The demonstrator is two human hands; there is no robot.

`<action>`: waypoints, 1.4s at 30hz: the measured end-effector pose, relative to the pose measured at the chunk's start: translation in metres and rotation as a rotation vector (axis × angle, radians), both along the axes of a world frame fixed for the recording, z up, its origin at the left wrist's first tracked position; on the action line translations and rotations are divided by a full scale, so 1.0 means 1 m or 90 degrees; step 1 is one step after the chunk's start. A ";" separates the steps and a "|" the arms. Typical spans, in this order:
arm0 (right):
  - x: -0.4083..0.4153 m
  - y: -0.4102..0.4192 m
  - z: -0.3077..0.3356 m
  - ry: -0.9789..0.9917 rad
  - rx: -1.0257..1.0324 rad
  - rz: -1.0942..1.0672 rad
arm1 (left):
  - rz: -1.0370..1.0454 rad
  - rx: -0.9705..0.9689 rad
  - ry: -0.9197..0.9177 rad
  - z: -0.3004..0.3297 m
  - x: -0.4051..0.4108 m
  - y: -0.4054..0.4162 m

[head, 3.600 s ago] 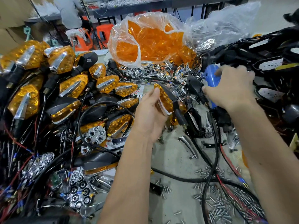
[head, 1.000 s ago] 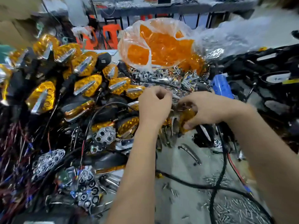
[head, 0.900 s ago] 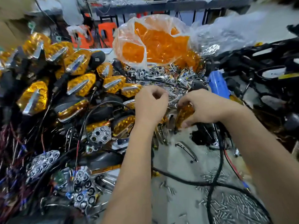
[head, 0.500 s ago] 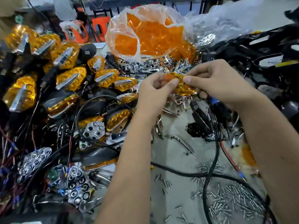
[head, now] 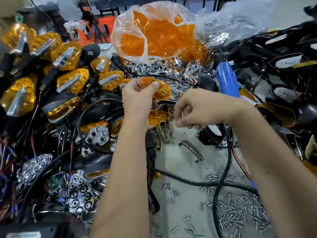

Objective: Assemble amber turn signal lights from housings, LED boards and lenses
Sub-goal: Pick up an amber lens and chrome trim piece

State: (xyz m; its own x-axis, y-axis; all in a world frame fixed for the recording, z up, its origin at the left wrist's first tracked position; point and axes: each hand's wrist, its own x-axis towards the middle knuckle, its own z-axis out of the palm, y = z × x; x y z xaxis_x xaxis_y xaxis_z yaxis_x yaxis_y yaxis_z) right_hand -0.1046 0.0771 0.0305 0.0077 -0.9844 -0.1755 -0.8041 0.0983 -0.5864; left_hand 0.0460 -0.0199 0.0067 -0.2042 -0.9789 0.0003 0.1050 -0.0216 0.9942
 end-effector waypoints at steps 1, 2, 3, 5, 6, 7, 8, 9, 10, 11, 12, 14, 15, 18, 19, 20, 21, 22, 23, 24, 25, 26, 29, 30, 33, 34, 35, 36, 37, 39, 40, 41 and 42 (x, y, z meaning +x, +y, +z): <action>0.000 0.000 0.000 0.009 -0.001 0.004 | 0.008 0.000 -0.002 0.000 0.001 0.000; 0.001 0.000 0.000 0.015 0.008 0.014 | 0.011 0.003 0.000 0.000 0.001 0.000; 0.001 0.000 0.001 0.010 0.033 0.032 | 0.010 0.010 0.005 0.000 0.002 0.000; 0.005 0.001 0.002 0.013 0.110 0.076 | 0.006 0.022 0.016 0.001 0.003 0.000; 0.008 0.001 0.000 0.034 0.137 0.091 | 0.003 0.024 0.020 0.001 0.004 0.000; 0.010 0.001 -0.001 0.059 0.152 0.099 | 0.000 0.024 0.023 0.001 0.004 0.000; 0.012 0.000 -0.003 0.075 0.154 0.102 | -0.001 0.022 0.024 0.001 0.004 0.001; 0.012 0.000 -0.004 0.082 0.145 0.104 | -0.002 0.019 0.024 0.002 0.004 0.001; 0.011 0.000 -0.003 0.083 0.130 0.105 | -0.001 0.019 0.024 0.002 0.004 0.001; 0.008 0.000 -0.002 0.079 0.109 0.104 | 0.001 0.019 0.023 0.002 0.004 0.001; 0.004 0.001 -0.001 0.067 0.083 0.095 | 0.001 0.020 0.022 0.002 0.004 0.001; -0.004 0.002 0.001 -0.004 0.028 0.054 | -0.002 0.024 0.022 0.002 0.004 0.001; -0.006 0.003 0.000 -0.068 0.001 0.031 | -0.006 0.028 0.021 0.002 0.003 0.001; -0.010 0.004 -0.003 -0.279 -0.116 -0.067 | -0.017 0.052 0.016 0.002 0.002 0.002; -0.012 0.004 -0.005 -0.334 -0.159 -0.109 | -0.021 0.059 0.020 0.002 0.001 0.002; -0.014 0.004 -0.006 -0.380 -0.193 -0.149 | -0.025 0.064 0.023 0.002 0.000 0.002; -0.016 0.004 -0.007 -0.423 -0.220 -0.180 | -0.026 0.064 0.025 0.001 0.000 0.002; -0.017 0.004 -0.008 -0.466 -0.240 -0.200 | -0.024 0.063 0.028 0.001 0.000 0.001; -0.018 0.004 -0.009 -0.508 -0.253 -0.210 | -0.020 0.063 0.034 0.000 0.000 0.001; -0.019 0.004 -0.009 -0.543 -0.260 -0.213 | -0.019 0.065 0.042 0.000 0.000 0.001; -0.018 0.005 -0.009 -0.571 -0.263 -0.212 | -0.020 0.070 0.050 0.000 0.000 0.001; -0.017 0.005 -0.009 -0.593 -0.268 -0.212 | -0.024 0.076 0.058 0.000 0.000 0.000; -0.015 0.003 -0.013 -0.632 -0.307 -0.227 | -0.051 0.086 0.080 -0.001 -0.001 0.000; -0.015 0.003 -0.014 -0.644 -0.320 -0.230 | -0.063 0.090 0.087 -0.001 -0.001 0.000; -0.014 0.002 -0.015 -0.693 -0.329 -0.216 | -0.080 0.094 0.105 -0.001 -0.002 0.001; -0.014 0.003 -0.015 -0.709 -0.323 -0.207 | -0.083 0.094 0.112 -0.001 -0.002 0.001; -0.015 0.003 -0.015 -0.722 -0.317 -0.196 | -0.085 0.095 0.119 0.000 -0.003 0.002; -0.014 0.003 -0.015 -0.733 -0.313 -0.185 | -0.087 0.097 0.125 0.000 -0.003 0.003; -0.013 0.004 -0.015 -0.740 -0.314 -0.178 | -0.091 0.097 0.130 0.001 -0.003 0.004; -0.010 0.003 -0.015 -0.750 -0.326 -0.177 | -0.110 0.092 0.136 0.001 -0.003 0.006; -0.008 0.002 -0.015 -0.751 -0.331 -0.182 | -0.122 0.086 0.138 0.001 -0.004 0.007; -0.006 0.002 -0.016 -0.748 -0.335 -0.195 | -0.131 0.080 0.140 0.001 -0.004 0.008; -0.004 0.001 -0.016 -0.745 -0.337 -0.214 | -0.137 0.075 0.144 0.001 -0.005 0.009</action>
State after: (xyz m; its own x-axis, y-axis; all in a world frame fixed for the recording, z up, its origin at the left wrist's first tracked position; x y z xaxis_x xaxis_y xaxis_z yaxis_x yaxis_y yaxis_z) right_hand -0.1088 0.0779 0.0142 -0.3653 -0.9151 0.1707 0.2161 -0.2617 -0.9407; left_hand 0.0413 -0.0105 0.0072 -0.4139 -0.9093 -0.0420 0.3035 -0.1814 0.9354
